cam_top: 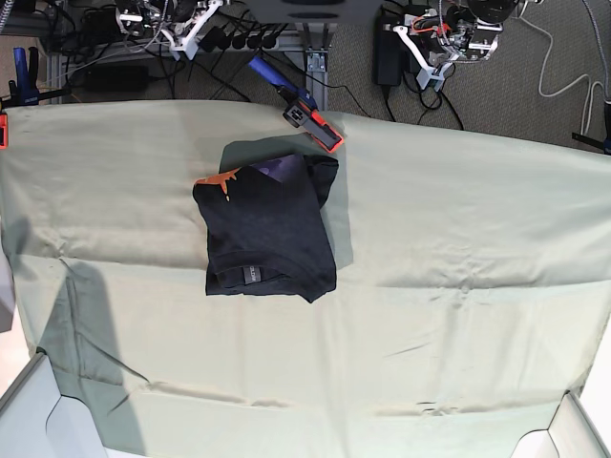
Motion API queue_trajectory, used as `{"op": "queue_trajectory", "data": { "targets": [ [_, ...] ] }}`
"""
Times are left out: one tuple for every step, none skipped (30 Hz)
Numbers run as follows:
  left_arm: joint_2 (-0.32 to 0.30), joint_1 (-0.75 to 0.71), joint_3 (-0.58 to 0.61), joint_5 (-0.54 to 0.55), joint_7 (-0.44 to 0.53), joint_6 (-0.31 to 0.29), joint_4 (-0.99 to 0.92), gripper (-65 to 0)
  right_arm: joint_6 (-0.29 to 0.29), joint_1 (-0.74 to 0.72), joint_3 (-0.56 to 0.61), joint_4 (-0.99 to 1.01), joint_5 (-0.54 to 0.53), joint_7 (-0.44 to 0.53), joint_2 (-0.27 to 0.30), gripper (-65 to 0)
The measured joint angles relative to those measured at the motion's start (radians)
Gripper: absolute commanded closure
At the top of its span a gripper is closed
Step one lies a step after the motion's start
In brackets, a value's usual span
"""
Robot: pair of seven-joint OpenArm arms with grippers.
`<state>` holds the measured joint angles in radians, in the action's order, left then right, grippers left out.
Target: Fold the T-shirt properly
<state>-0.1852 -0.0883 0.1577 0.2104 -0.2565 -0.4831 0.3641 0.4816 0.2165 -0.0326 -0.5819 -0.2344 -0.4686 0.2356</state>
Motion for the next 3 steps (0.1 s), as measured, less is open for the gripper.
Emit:
{"op": "queue_trajectory", "data": {
  "targets": [
    [0.000,0.000,0.000,0.000,0.000,0.000,0.000,-20.6,0.000,0.000,0.000,-0.004,0.000,0.000,0.000,0.0],
    [0.000,-0.002,0.000,0.000,0.000,0.000,0.000,-20.6,0.000,0.000,0.000,-0.009,0.000,0.001,0.000,0.0],
    [0.000,-0.003,0.000,0.000,0.000,0.000,0.000,-20.6,0.000,0.000,0.000,-0.011,0.000,0.001,0.000,0.0]
  ]
}}
